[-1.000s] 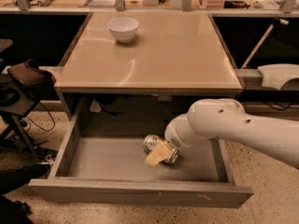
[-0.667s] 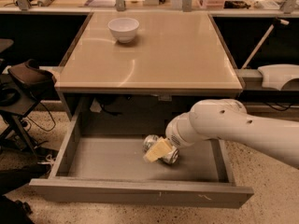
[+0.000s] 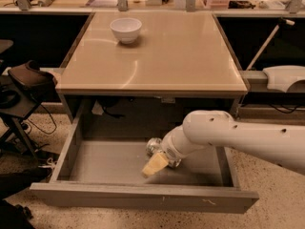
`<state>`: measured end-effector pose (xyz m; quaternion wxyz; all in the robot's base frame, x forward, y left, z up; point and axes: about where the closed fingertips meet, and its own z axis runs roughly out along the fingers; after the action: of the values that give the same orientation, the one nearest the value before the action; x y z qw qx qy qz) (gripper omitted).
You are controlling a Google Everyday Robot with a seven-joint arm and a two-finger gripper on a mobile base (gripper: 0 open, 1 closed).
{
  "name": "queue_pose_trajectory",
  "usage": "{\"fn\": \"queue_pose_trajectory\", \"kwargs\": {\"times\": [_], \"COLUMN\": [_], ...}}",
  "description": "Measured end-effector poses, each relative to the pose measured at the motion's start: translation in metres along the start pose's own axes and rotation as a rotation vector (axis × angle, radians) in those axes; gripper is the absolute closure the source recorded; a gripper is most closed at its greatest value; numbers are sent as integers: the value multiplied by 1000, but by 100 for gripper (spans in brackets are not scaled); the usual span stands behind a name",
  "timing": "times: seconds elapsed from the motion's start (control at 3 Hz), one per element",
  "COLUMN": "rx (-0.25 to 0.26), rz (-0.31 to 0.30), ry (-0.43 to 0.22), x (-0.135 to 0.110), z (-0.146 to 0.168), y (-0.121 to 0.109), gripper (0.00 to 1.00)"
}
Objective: Pick 7up can from top drawer and place on counter
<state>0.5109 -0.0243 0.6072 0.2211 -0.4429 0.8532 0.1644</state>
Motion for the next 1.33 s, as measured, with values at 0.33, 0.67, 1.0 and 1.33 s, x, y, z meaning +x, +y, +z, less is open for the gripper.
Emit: {"fn": "queue_pose_trajectory", "kwargs": {"times": [0.33, 0.67, 1.0, 1.33], "rx": [-13, -13, -13, -11], "rz": [8, 8, 8, 6], "ry": [6, 6, 6, 0], "x": [5, 5, 5, 4], "z": [7, 7, 7, 2], "y": [1, 1, 1, 3], "gripper": [0, 19, 42, 65]}}
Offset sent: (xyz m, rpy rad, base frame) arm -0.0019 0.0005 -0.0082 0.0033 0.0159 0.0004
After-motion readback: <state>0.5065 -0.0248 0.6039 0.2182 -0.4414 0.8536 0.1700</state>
